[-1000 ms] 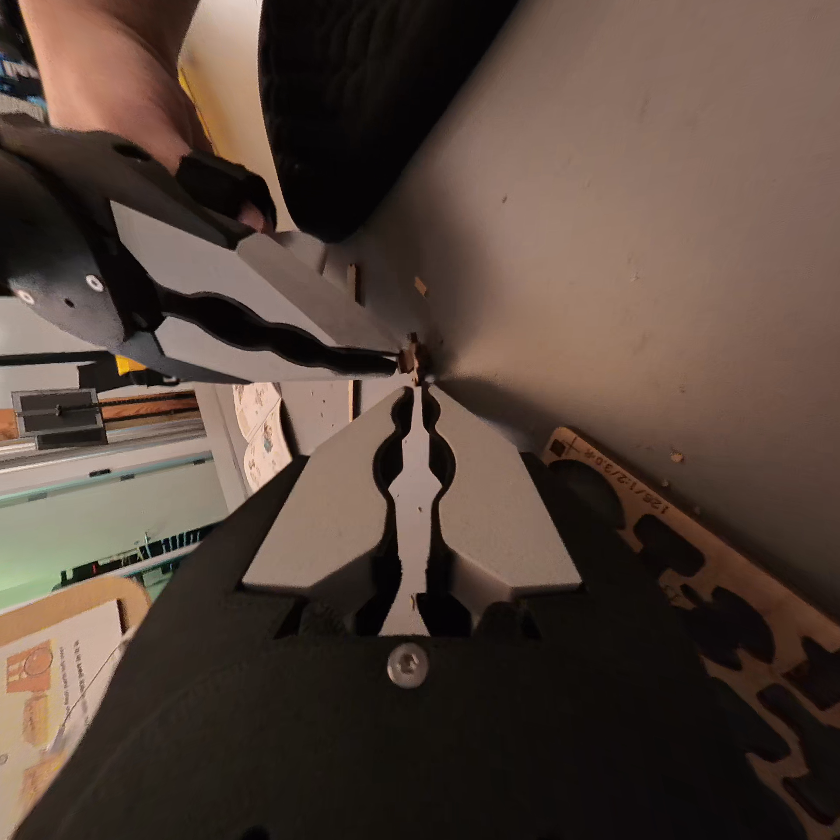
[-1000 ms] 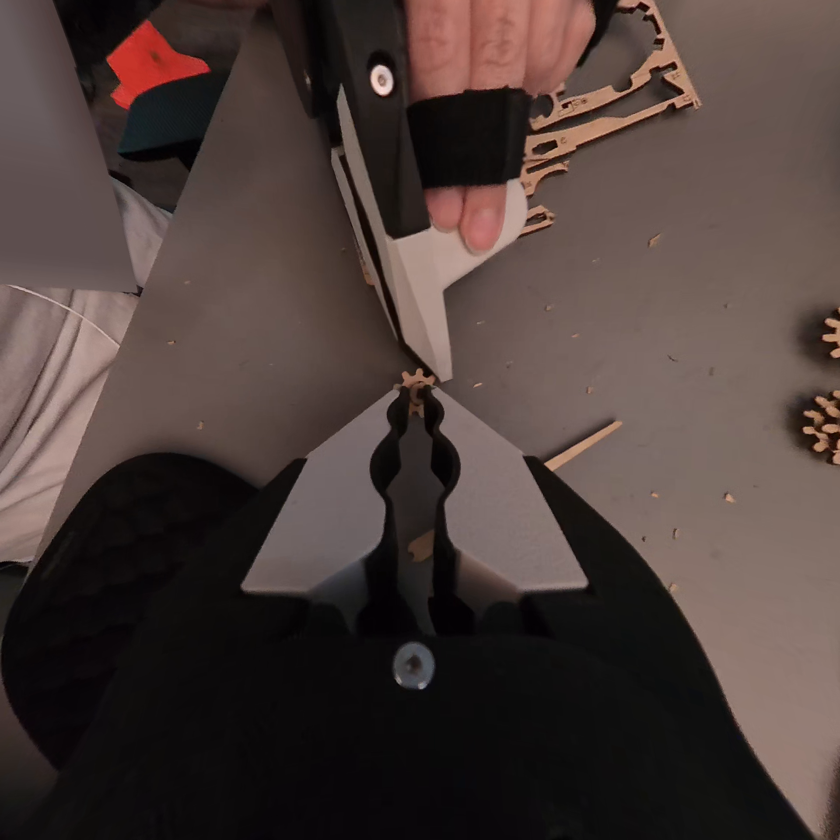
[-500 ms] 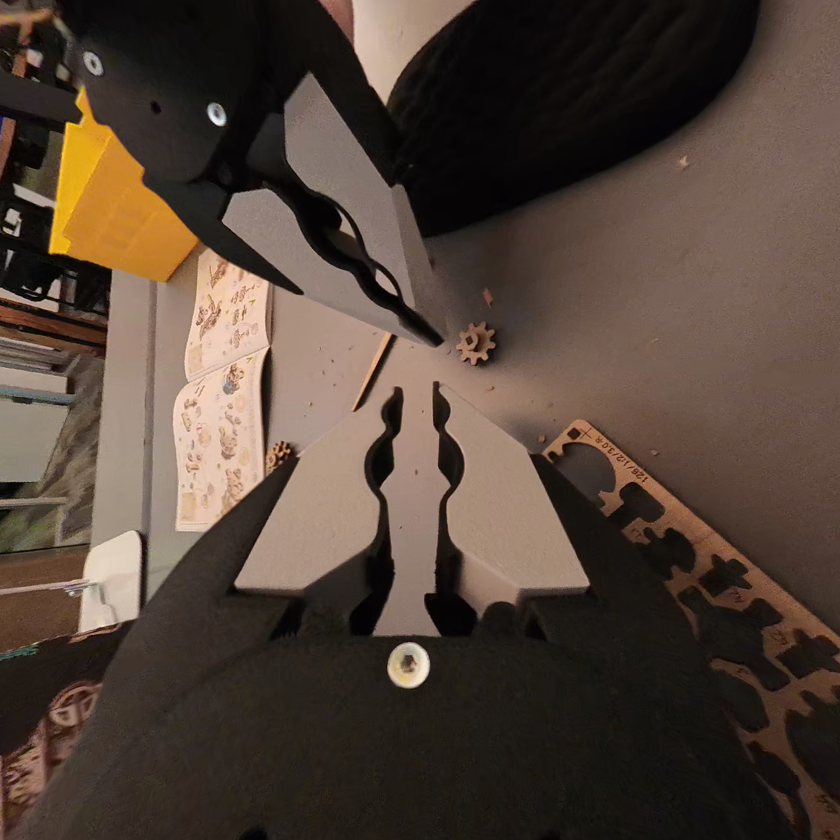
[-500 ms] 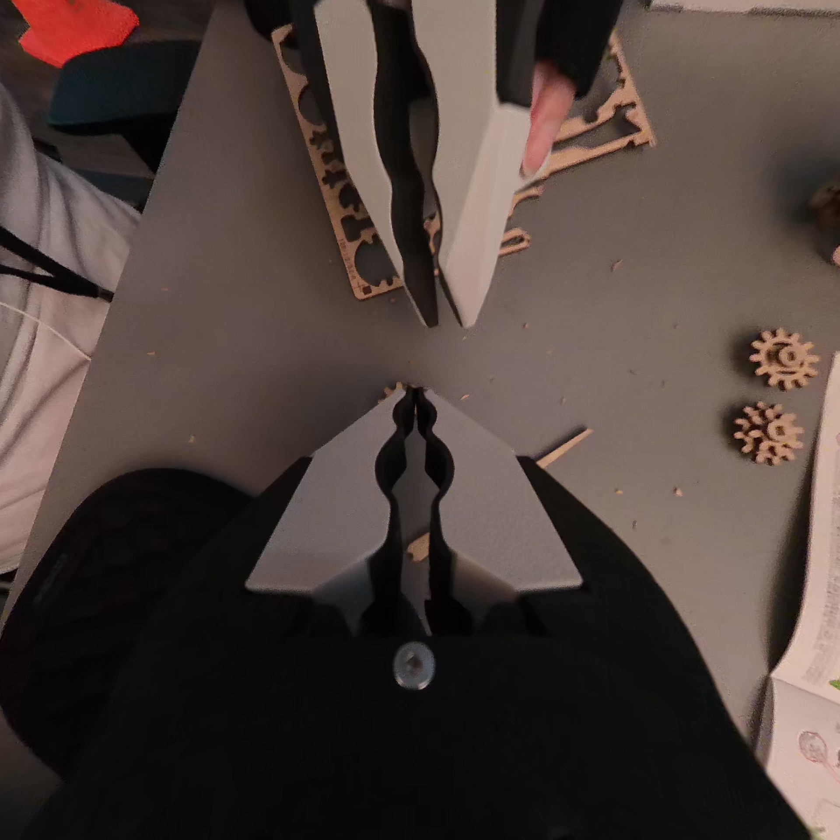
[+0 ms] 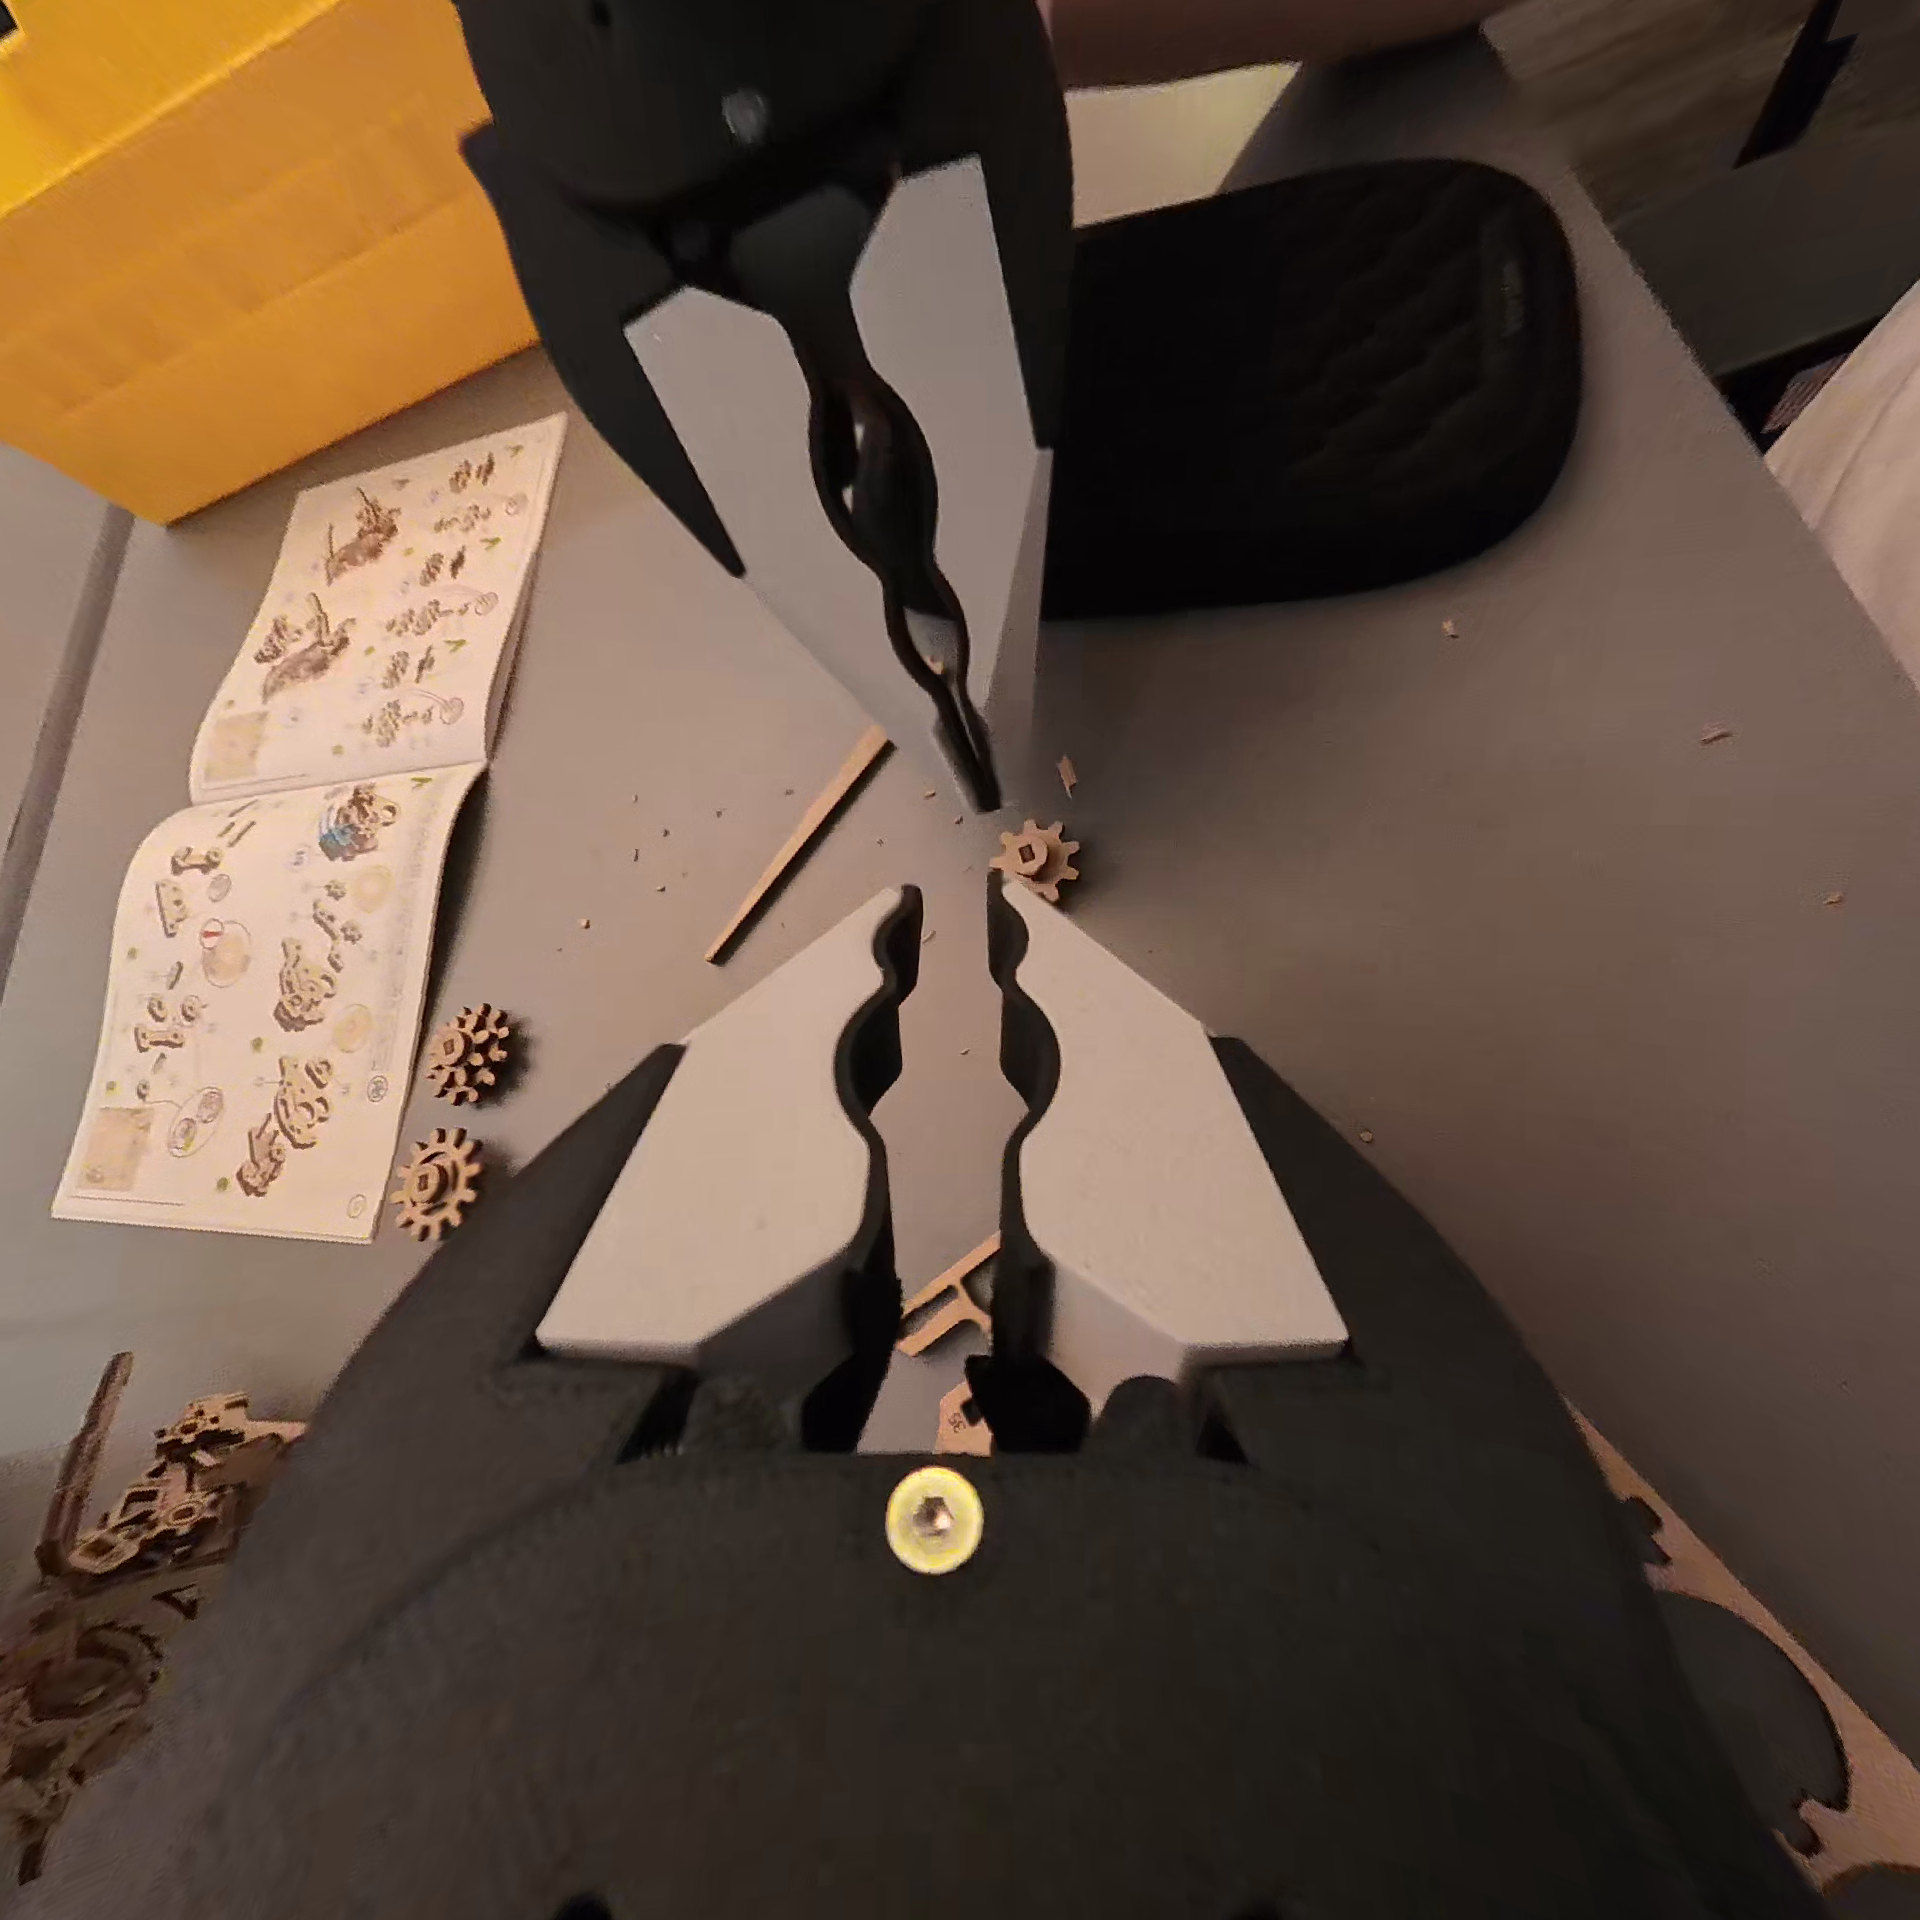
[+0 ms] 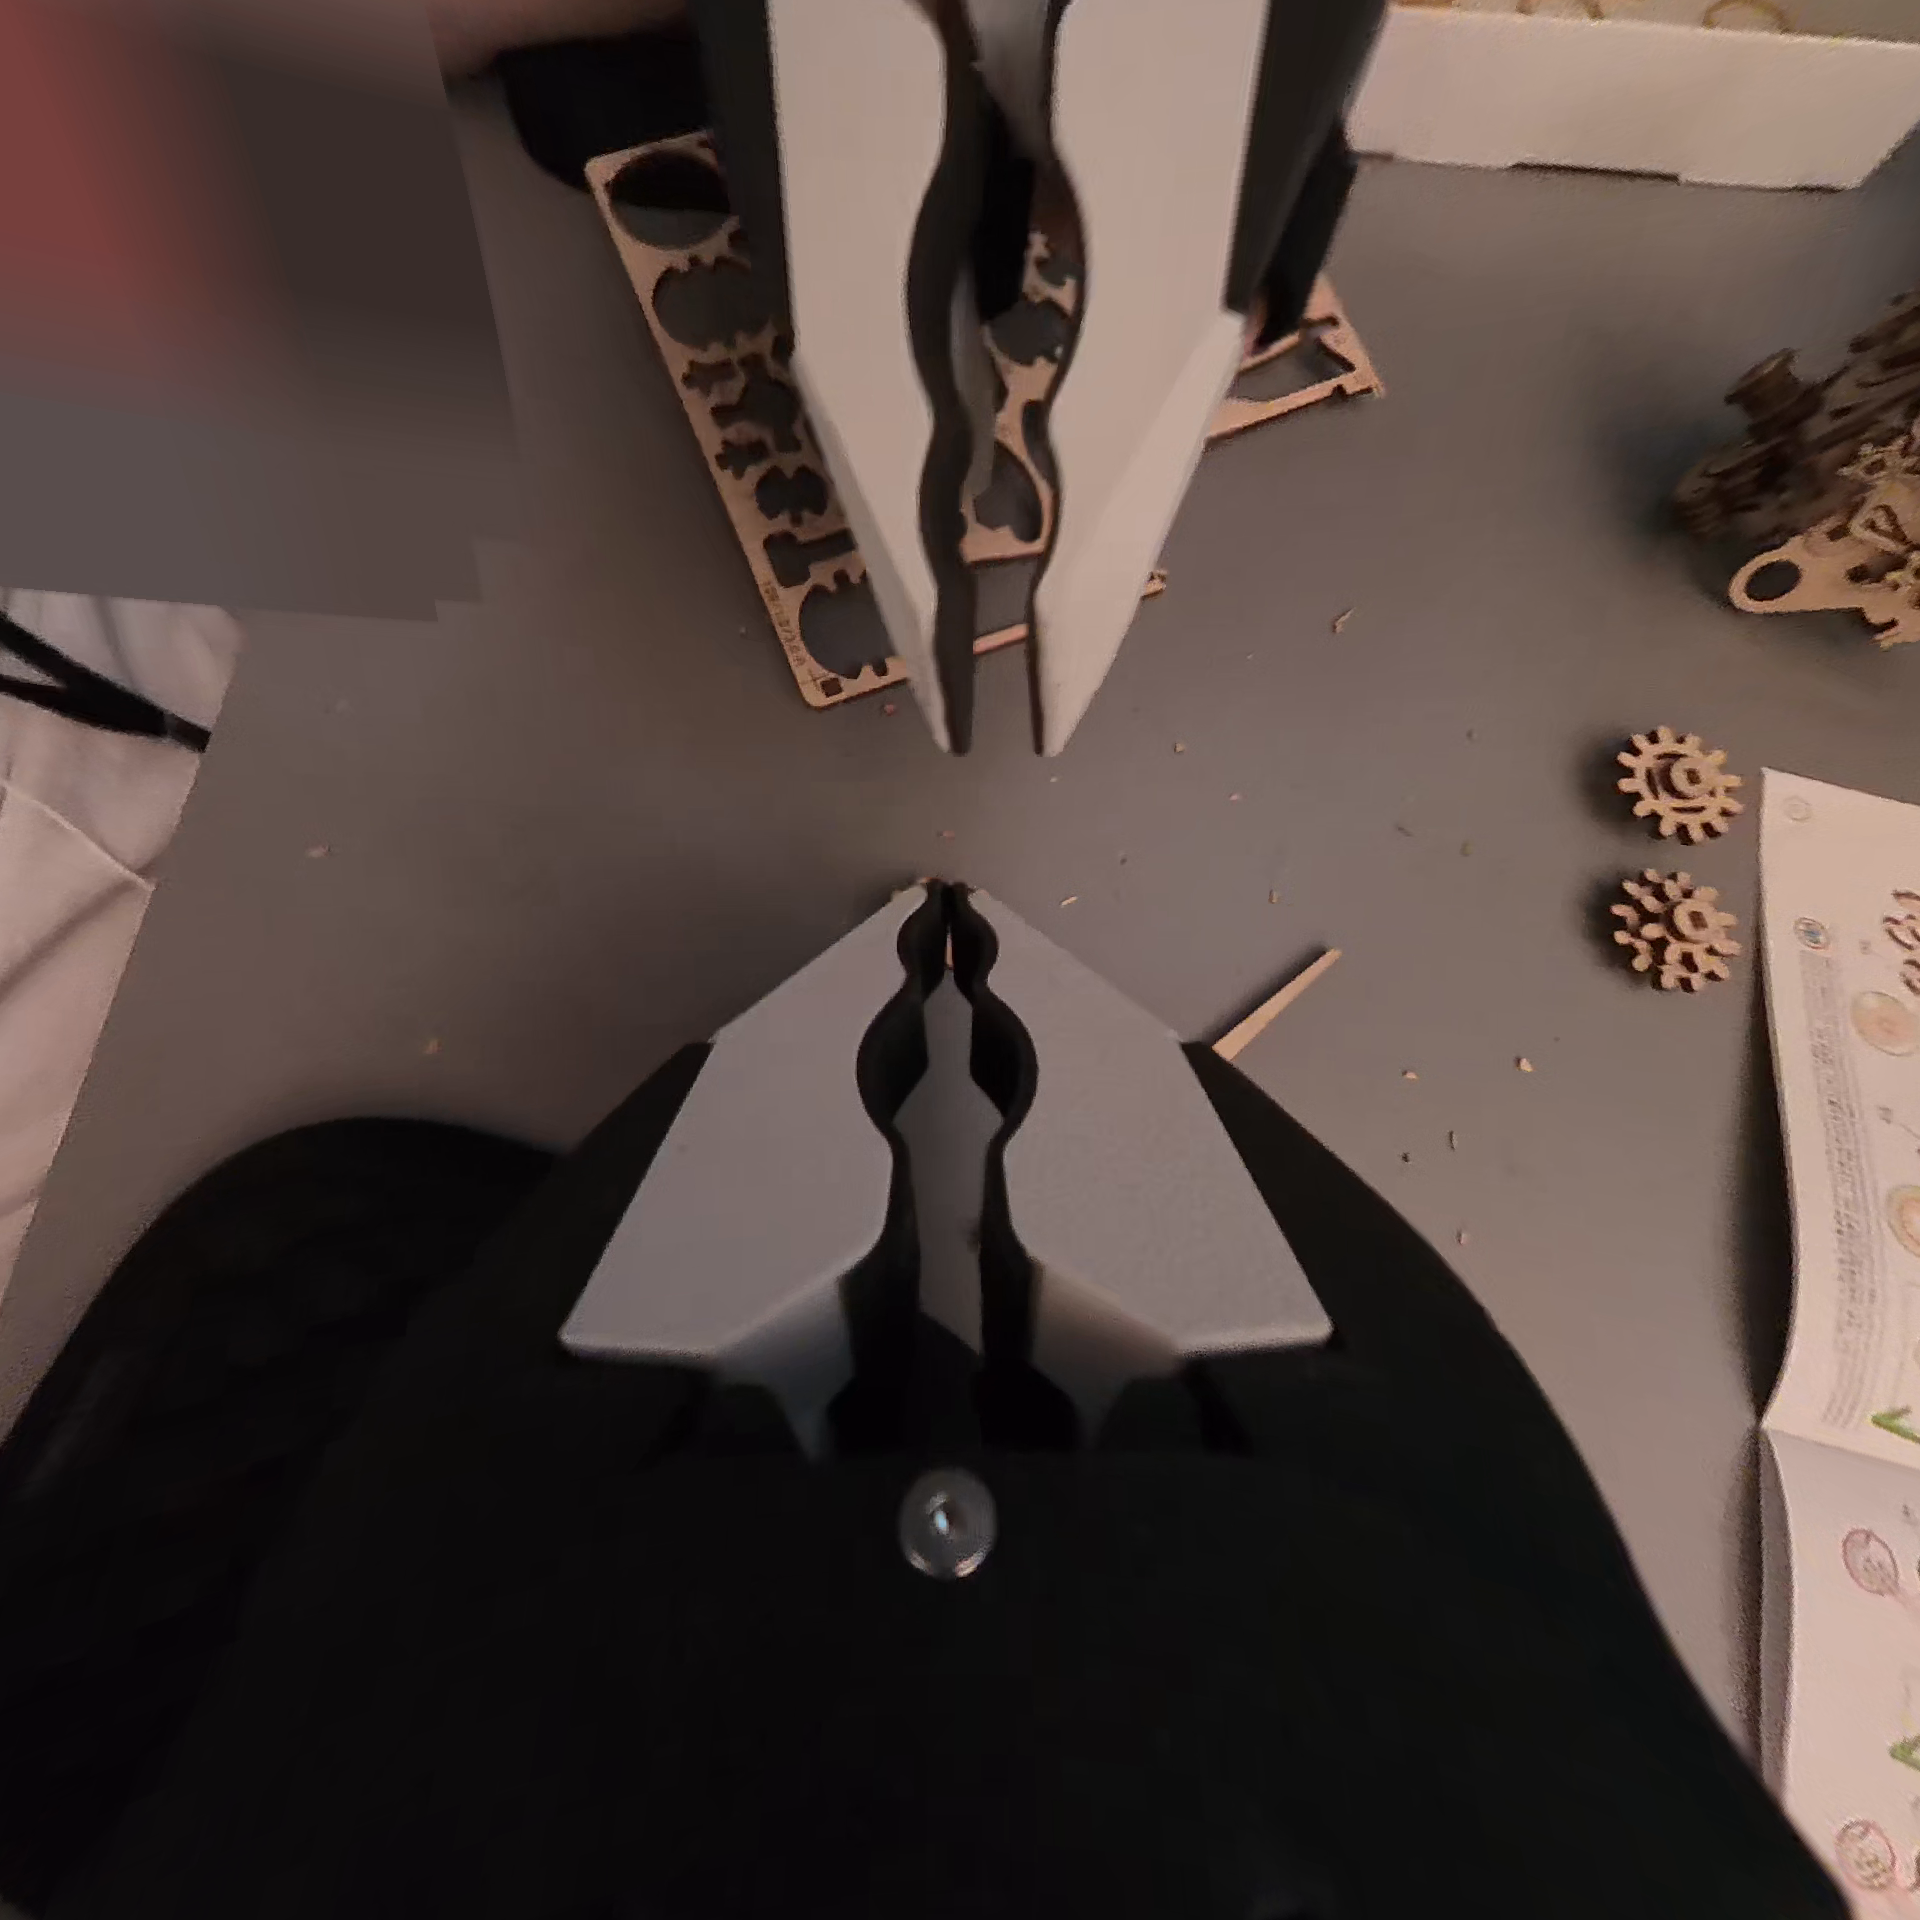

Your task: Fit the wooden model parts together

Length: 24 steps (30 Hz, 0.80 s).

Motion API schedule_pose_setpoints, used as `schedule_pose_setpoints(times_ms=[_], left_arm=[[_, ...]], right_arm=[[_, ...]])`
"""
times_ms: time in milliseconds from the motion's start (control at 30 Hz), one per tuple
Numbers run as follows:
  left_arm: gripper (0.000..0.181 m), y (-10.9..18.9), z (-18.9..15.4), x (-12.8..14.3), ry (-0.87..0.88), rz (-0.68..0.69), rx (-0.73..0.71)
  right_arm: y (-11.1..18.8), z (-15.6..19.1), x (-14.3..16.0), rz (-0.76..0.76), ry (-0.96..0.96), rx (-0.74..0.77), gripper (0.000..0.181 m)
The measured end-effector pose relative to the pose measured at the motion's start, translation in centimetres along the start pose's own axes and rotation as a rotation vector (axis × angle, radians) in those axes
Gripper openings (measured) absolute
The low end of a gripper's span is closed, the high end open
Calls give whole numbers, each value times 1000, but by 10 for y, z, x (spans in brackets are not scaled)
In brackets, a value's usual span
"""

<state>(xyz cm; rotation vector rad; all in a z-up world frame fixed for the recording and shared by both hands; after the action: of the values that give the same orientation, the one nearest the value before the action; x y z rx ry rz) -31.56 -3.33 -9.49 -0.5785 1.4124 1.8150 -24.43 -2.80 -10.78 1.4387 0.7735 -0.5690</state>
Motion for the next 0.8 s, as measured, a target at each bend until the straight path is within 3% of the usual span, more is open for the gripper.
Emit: schedule_pose_setpoints(times_ms=[467, 800], left_arm=[[12, -34, -13, 10, 15, 120, 38], [7, -37, -15, 9, -10, 108, 53]], right_arm=[[-11, 5, 13, 114, -6, 19, 0], [-12, 3, 10, 202, -11, -23, 0]])
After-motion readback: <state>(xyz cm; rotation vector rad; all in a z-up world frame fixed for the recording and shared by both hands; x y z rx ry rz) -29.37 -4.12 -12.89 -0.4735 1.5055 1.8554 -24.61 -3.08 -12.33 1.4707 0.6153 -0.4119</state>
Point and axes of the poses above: each gripper's, where its closed fingertips meet, y back along the fingers, x out of its underside, z = x × y across the jaws, the point moved 4 cm from there along y, back along the fingers
